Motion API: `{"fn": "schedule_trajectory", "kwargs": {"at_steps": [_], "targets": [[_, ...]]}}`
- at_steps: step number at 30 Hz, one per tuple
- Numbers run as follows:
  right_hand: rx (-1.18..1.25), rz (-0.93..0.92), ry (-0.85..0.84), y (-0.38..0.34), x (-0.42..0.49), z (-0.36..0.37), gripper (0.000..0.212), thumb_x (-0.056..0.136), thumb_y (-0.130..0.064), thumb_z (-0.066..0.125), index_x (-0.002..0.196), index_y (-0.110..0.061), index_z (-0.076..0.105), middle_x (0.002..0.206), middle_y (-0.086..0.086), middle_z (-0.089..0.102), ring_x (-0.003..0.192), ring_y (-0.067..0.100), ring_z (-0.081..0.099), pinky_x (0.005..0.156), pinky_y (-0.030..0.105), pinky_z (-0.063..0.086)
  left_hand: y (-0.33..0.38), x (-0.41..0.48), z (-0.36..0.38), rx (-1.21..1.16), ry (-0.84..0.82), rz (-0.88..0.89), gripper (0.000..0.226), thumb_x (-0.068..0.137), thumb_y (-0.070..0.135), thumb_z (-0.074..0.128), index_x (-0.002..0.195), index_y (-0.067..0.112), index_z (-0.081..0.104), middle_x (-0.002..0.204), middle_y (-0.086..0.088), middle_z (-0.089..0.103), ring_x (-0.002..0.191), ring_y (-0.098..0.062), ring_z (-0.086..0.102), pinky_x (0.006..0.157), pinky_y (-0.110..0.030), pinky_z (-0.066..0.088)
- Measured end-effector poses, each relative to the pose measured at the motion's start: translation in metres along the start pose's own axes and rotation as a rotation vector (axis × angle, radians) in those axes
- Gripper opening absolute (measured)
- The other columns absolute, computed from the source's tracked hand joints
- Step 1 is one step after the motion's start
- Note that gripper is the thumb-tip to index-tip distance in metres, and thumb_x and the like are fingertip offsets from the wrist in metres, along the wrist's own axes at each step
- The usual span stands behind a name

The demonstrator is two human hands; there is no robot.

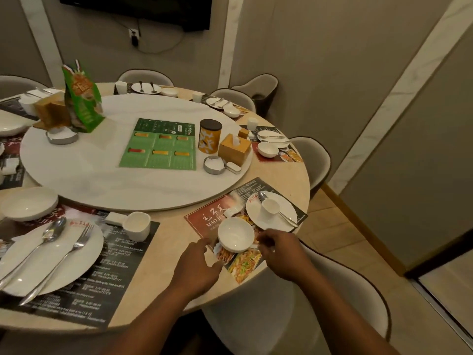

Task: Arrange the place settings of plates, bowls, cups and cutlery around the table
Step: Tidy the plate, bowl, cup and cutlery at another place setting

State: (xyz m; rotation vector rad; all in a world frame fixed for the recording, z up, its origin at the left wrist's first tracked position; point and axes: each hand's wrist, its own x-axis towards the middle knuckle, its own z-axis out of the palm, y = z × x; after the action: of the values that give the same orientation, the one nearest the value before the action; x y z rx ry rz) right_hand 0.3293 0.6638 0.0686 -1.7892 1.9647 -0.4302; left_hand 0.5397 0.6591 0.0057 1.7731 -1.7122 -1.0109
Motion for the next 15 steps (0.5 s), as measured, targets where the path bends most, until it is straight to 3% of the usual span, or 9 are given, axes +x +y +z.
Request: {"fn": "schedule_trajectory", "kwargs": {"at_steps": [3, 9, 15], "targets": [[-0.094, -0.078, -0.004, 0.0, 0.041, -0.009, 0.031, 0.091, -0.029, 0.066, 0.121, -0.025, 0.065, 0.117, -0.006, 0.068, 0.099, 0.007, 0.061, 0.083, 0.021, 0.049, 0.014, 0.031, 0.006, -0.036, 0.02, 0.045, 0.061, 0.083, 0.037, 0.073, 0.137, 0.021, 0.049, 0.135, -0.001, 0.055, 0.12, -0.02, 0.054, 0.09, -0.027, 0.044], [-0.353, -0.192, -0.023, 0.008, 0.126, -0.025, 0.038, 0.088, -0.031, 0.067, 0.125, -0.022, 0.062, 0.127, 0.002, 0.062, 0.118, 0.022, 0.055, 0.097, 0.036, 0.047, 0.029, 0.093, 0.029, -0.068, 0.029, -0.084, 0.07, 0.081, 0.041, 0.072, 0.141, 0.022, 0.043, 0.143, -0.002, 0.049, 0.123, -0.023, 0.053, 0.097, -0.036, 0.047], [-0.504, -0.358, -0.122, 0.017, 0.202, -0.01, 0.04, 0.084, -0.028, 0.069, 0.123, -0.023, 0.062, 0.121, 0.003, 0.063, 0.108, 0.025, 0.059, 0.091, 0.039, 0.051, 0.033, 0.13, 0.038, -0.009, 0.021, -0.15, 0.069, 0.083, 0.044, 0.068, 0.143, 0.024, 0.042, 0.144, 0.0, 0.048, 0.126, -0.022, 0.052, 0.1, -0.037, 0.047]]}}
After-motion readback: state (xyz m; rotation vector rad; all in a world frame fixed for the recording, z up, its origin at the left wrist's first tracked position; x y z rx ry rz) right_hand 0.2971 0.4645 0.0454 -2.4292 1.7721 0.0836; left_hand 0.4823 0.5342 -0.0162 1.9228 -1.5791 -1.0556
